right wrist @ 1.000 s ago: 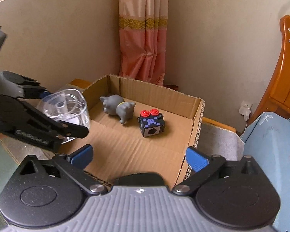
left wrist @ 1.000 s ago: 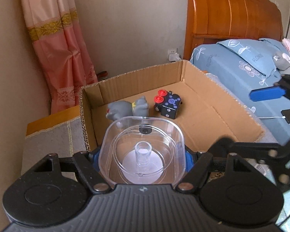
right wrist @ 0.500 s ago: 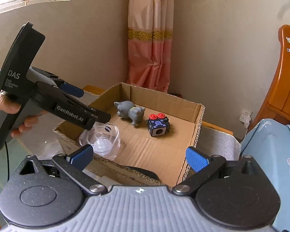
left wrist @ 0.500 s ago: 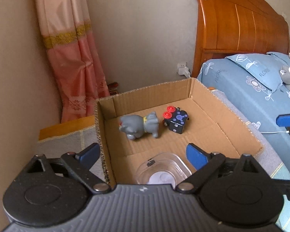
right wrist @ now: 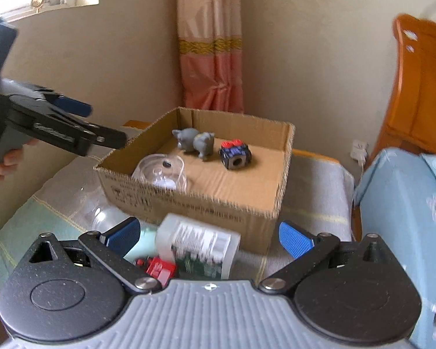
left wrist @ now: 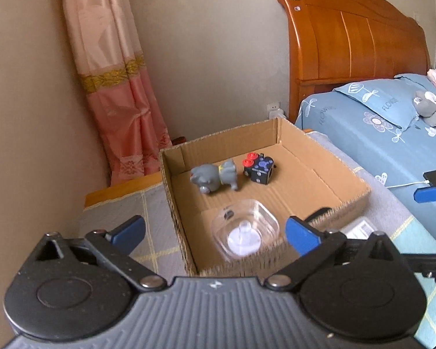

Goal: Organize rigid objects

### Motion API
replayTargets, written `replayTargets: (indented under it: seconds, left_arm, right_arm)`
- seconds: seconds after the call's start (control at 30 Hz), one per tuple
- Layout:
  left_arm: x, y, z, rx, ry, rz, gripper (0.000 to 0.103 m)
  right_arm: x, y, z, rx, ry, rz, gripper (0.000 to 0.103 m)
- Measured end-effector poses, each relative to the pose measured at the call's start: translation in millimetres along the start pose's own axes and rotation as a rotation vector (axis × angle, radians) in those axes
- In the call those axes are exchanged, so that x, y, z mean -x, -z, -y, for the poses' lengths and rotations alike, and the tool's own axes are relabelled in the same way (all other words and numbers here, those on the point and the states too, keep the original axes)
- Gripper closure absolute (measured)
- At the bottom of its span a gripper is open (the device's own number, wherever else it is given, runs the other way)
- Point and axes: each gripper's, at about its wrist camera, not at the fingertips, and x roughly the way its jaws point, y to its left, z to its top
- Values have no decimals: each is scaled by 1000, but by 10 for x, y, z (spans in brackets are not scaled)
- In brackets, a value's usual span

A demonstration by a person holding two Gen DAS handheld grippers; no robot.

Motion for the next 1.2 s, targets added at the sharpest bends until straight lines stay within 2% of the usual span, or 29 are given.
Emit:
replayTargets:
  seconds: [0.2,0.3,0.43,0.7,0.9,1.2]
  left_arm:
    - [112,356,69,9,13,-24,1]
    - [148,533,101,33,29,-41,1]
    - [154,767,161,61,44,-71,1]
    - [71,1183,210,110,25,-154,1]
    - [64,1245,193,148,45,-163,1]
    - [42,1216,198,137,39,-160,1]
  right_arm:
    - [150,437,-55,-126,56,15,0]
    - [208,612,-91,-172,55,12,0]
    - [221,694,-141,-157,73,3,0]
    - [145,707,-210,-91,88,-12,0]
    - [37,668,-160,-74,100,-30,0]
    - [-165,615,-58,-88,85,-48,0]
